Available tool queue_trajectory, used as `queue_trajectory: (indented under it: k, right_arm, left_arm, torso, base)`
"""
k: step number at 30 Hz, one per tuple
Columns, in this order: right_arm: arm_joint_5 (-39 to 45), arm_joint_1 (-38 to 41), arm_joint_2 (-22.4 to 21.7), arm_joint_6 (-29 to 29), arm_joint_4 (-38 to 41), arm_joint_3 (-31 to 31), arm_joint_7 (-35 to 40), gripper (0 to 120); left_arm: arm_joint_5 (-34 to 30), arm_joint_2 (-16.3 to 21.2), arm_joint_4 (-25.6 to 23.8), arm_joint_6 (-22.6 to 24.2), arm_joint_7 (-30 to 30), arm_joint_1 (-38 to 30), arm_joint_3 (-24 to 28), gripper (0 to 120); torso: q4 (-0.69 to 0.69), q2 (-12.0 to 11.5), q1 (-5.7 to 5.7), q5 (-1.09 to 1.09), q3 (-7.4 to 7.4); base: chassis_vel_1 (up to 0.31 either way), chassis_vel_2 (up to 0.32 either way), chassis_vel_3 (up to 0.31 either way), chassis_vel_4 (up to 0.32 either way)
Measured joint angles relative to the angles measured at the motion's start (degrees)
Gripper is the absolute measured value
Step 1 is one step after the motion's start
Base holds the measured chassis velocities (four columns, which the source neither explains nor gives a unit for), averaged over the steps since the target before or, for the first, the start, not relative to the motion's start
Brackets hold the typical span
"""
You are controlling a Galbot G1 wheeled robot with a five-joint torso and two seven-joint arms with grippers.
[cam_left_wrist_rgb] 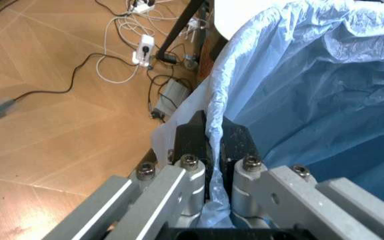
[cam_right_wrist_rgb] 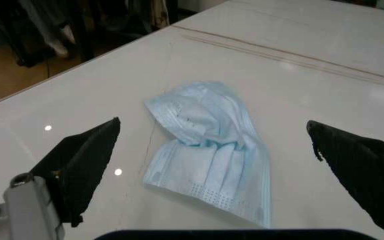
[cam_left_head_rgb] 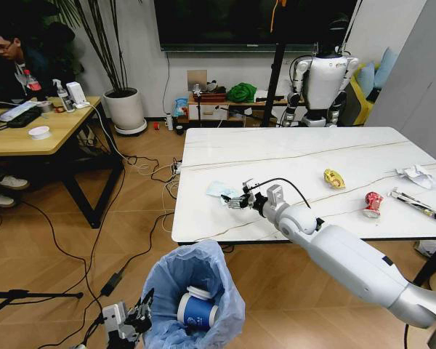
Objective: Pick up the trash bin and place the trash from the table into it.
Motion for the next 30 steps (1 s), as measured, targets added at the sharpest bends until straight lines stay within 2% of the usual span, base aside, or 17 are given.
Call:
queue_trajectory:
  k: [17,23,25,27,30]
  right_arm:
    - [-1.67,0.60,2.03,1.23,-5.01,-1.28,-2.25,100]
    - [-1.67,0.77,2.81,1.85,-6.70,-1.74,-3.08,84]
    - [-1.63,0.94,2.93,2.08,-7.13,-1.83,-3.29,72]
    - [-1.61,1.00,2.92,2.10,-7.15,-1.83,-3.30,69]
    - [-1.56,1.10,2.65,2.11,-7.13,-1.93,-3.36,53]
  left_arm:
    - [-0.41,-0.12,0.02,0.02,-0.01,-0.32,-0.26,0]
    - [-0.87,0.01,0.21,0.04,-0.05,-0.49,-0.44,0]
    - [-1.07,0.10,0.33,0.06,-0.09,-0.58,-0.55,0]
    - [-1.10,0.13,0.39,0.06,-0.10,-0.63,-0.55,0]
    - [-1.14,0.16,0.63,0.07,-0.13,-0.79,-0.52,0]
  torso:
    - [0.00,0.00,-0.01,0.00,0.00]
    - [0.00,0.00,-0.01,0.00,0.00]
    - [0.00,0.00,-0.01,0.00,0.00]
    - [0.00,0.00,-0.01,0.00,0.00]
    - [0.00,0.00,-0.01,0.00,0.00]
  base:
    - [0.000,0.000,0.000,0.000]
    - [0.000,0.000,0.000,0.000]
    - [0.000,0.000,0.000,0.000]
    - [0.000,0.000,0.000,0.000]
    - [0.000,0.000,0.000,0.000]
